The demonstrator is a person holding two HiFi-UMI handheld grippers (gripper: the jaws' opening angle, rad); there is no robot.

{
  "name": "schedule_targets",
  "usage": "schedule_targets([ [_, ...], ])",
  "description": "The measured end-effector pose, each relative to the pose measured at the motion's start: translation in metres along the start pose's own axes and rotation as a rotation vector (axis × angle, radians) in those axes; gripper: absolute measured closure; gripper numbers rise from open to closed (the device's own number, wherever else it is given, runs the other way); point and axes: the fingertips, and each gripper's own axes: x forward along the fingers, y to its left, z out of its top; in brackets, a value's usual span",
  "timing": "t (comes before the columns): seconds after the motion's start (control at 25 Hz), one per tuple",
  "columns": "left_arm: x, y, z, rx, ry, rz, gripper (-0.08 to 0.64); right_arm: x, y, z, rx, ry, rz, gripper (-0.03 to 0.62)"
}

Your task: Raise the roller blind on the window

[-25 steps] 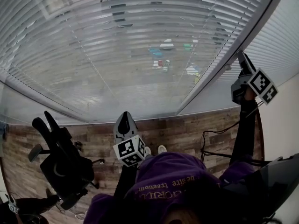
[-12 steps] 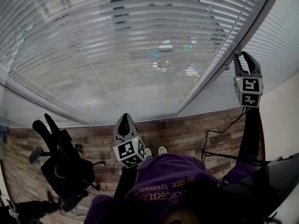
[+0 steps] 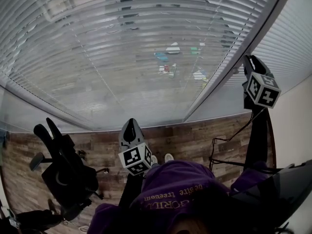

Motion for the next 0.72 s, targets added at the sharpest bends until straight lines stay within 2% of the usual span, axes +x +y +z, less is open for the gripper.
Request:
schedule_targets([
  [0.36, -0.001, 0.002, -0.001, -0.003, -0.001, 0.007, 0.558, -0.001, -0.008, 0.0, 0.635, -0.006, 0.149, 0.471],
  [0.56, -0.002, 0.003, -0.002, -0.004, -0.001, 0.008, 0.558, -0.001, -0.012, -0.003, 0.928, -0.036, 0.213, 0.471],
  [0.6, -0.002, 0.003, -0.002, -0.004, -0.001, 0.009, 0.558, 0.0, -0.012, -0.003, 0.954, -0.045, 0.221, 0.471],
  [0.64, -0.002, 0.003, -0.002, -0.004, -0.001, 0.01, 0.558, 0.0, -0.012, -0.002, 0.937, -0.055, 0.222, 0.471],
  [0.68, -0.002, 0.003, -0.003, -0.004, -0.001, 0.01, 0.558, 0.0, -0.011, -0.001, 0.867, -0.066, 0.214, 0.471],
  [0.72, -0.002, 0.003, -0.003, -0.004, 0.0, 0.01, 0.558, 0.0, -0.01, 0.001, 0.755, -0.079, 0.196, 0.471],
])
